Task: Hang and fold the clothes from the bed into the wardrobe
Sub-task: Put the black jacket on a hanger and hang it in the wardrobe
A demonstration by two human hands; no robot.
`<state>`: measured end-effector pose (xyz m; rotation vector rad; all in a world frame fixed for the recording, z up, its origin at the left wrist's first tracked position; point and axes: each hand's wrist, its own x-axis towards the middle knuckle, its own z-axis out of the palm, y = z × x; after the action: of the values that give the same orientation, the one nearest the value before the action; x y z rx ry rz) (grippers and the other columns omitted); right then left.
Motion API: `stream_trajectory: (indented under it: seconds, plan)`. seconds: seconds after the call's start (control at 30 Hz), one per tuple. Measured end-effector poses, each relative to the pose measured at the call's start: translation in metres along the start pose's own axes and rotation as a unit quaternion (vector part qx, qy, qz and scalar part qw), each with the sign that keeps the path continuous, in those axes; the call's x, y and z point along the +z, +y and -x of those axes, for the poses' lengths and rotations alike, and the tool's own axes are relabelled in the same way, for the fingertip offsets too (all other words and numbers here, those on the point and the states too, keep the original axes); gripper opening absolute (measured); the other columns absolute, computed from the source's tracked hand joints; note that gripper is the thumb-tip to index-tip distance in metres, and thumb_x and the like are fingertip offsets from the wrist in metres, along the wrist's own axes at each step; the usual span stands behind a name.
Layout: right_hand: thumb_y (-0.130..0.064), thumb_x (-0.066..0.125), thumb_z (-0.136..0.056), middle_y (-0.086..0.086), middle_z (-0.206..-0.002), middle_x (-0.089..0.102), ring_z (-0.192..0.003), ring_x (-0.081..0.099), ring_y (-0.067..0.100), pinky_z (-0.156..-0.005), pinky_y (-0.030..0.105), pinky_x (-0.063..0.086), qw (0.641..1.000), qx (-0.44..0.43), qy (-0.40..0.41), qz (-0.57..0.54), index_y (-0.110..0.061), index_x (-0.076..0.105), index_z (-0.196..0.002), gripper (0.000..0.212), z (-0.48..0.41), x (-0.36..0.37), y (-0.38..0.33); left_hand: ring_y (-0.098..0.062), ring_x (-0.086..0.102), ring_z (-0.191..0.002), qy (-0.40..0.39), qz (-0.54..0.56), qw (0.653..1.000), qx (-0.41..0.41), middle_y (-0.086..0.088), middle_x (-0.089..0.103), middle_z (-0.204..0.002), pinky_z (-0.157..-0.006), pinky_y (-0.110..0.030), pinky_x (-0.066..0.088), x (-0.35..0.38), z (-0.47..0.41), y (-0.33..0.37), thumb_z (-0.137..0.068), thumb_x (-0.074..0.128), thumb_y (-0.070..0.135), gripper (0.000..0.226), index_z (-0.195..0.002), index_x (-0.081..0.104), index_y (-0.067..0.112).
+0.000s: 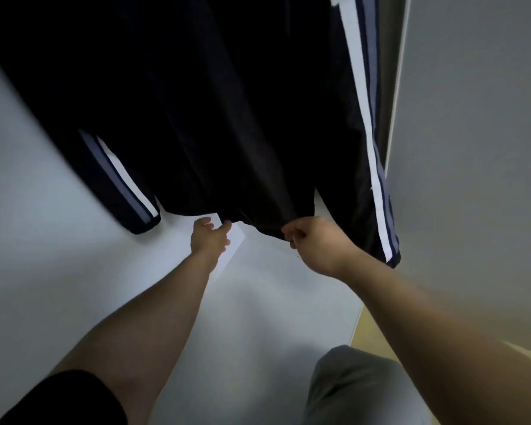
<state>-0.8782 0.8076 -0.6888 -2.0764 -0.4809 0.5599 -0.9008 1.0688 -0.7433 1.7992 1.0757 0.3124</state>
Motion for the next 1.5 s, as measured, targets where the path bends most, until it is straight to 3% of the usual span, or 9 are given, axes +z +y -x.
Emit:
stream_trajectory:
  seconds: [0.27, 0.47, 0.53, 0.73, 0.97, 1.1, 1.2, 1.37, 1.5]
  plan:
    - [-0.008, 0.043, -0.103, -0.004, -0.127, 0.066, -0.116, 0.063, 0.017, -0.097, 0.031, 0.053, 0.998, -0.054, 0.022, 0.012, -0.023, 0.063, -0.134, 0.039, -0.019, 0.036, 0.032, -0.015, 0.070, -0.063, 0.007, 0.006, 0.985, 0.169, 0.005, 0.073, -0.089, -0.069, -0.034, 0.056, 0.021, -0.018, -0.026, -0.089, 0.073, 0.038, 0.017, -0.092, 0.064, 0.023]
    - [-0.022, 0.052, -0.105, 0.000, -0.119, 0.067, -0.098, 0.066, 0.014, -0.070, 0.017, 0.050, 0.997, -0.063, 0.042, 0.007, -0.020, 0.061, -0.135, 0.032, -0.007, 0.061, 0.014, 0.002, 0.047, -0.082, 0.101, -0.170, 0.902, 0.383, 0.008, 0.056, -0.129, -0.075, -0.024, 0.048, 0.017, 0.020, -0.060, -0.089, 0.074, 0.030, 0.016, -0.087, 0.059, 0.023]
    - [-0.031, 0.058, -0.102, -0.004, -0.111, 0.069, -0.091, 0.064, 0.008, -0.067, 0.015, 0.047, 0.996, -0.067, 0.060, -0.014, -0.020, 0.061, -0.135, 0.035, -0.004, 0.068, 0.005, 0.000, 0.051, -0.080, 0.065, -0.156, 0.895, 0.413, 0.009, 0.060, -0.118, -0.073, -0.028, 0.054, 0.019, 0.034, -0.064, -0.089, 0.071, 0.026, 0.015, -0.090, 0.057, 0.024]
    - [-0.060, 0.068, -0.085, -0.008, -0.115, 0.066, -0.098, 0.066, 0.010, -0.081, 0.027, 0.057, 0.987, -0.082, 0.136, -0.002, -0.025, 0.052, -0.135, 0.062, 0.002, 0.075, -0.016, -0.002, 0.058, -0.075, 0.007, -0.157, 0.902, 0.402, 0.021, 0.057, -0.094, -0.067, -0.003, 0.039, 0.031, 0.078, -0.076, -0.095, 0.065, 0.033, 0.023, -0.115, 0.057, 0.026]
    - [-0.026, 0.058, -0.100, 0.002, -0.098, 0.070, -0.077, 0.065, 0.013, -0.056, 0.019, 0.044, 0.983, -0.011, 0.181, -0.038, -0.014, 0.065, -0.125, 0.028, -0.018, 0.064, -0.009, -0.007, 0.064, -0.066, -0.069, 0.070, 0.967, 0.233, 0.010, 0.069, -0.087, -0.063, -0.024, 0.055, 0.034, 0.100, -0.064, -0.097, 0.066, 0.023, 0.014, -0.101, 0.053, 0.026]
    - [-0.022, 0.058, -0.100, 0.003, -0.105, 0.068, -0.089, 0.066, 0.018, -0.056, 0.020, 0.046, 0.973, 0.030, 0.199, -0.114, -0.016, 0.062, -0.122, 0.022, -0.019, 0.067, -0.004, -0.012, 0.061, -0.051, -0.137, 0.057, 0.963, 0.225, 0.000, 0.071, -0.072, -0.050, -0.016, 0.046, 0.022, 0.096, -0.045, -0.099, 0.064, 0.030, 0.014, -0.107, 0.055, 0.023]
    - [-0.028, 0.061, -0.098, 0.000, -0.090, 0.063, -0.078, 0.061, 0.016, -0.059, 0.024, 0.045, 0.969, 0.060, 0.212, -0.108, -0.014, 0.058, -0.105, 0.016, -0.014, 0.073, 0.004, -0.014, 0.049, -0.045, -0.167, 0.004, 0.956, 0.240, 0.006, 0.058, -0.050, -0.049, -0.022, 0.040, 0.016, 0.089, -0.040, -0.098, 0.066, 0.033, 0.025, -0.075, 0.062, 0.022]
    - [-0.047, 0.043, -0.104, 0.010, -0.093, 0.073, -0.078, 0.073, 0.028, -0.071, 0.037, 0.061, 0.970, 0.160, 0.124, -0.131, -0.009, 0.058, -0.109, 0.041, -0.005, 0.099, 0.020, -0.016, 0.047, -0.048, -0.143, -0.039, 0.961, 0.234, 0.001, 0.053, -0.048, -0.056, -0.031, 0.039, 0.012, 0.084, -0.038, -0.090, 0.070, 0.045, 0.048, -0.067, 0.065, 0.004]
    - [-0.045, 0.046, -0.106, 0.011, -0.093, 0.074, -0.077, 0.077, 0.027, -0.071, 0.037, 0.063, 0.920, 0.205, 0.059, -0.328, -0.006, 0.067, -0.107, 0.044, 0.012, 0.113, 0.027, -0.008, 0.064, -0.051, -0.118, -0.072, 0.960, 0.245, -0.003, 0.067, -0.054, -0.061, -0.026, 0.050, 0.012, 0.089, -0.035, -0.090, 0.068, 0.044, 0.042, -0.069, 0.070, 0.008]
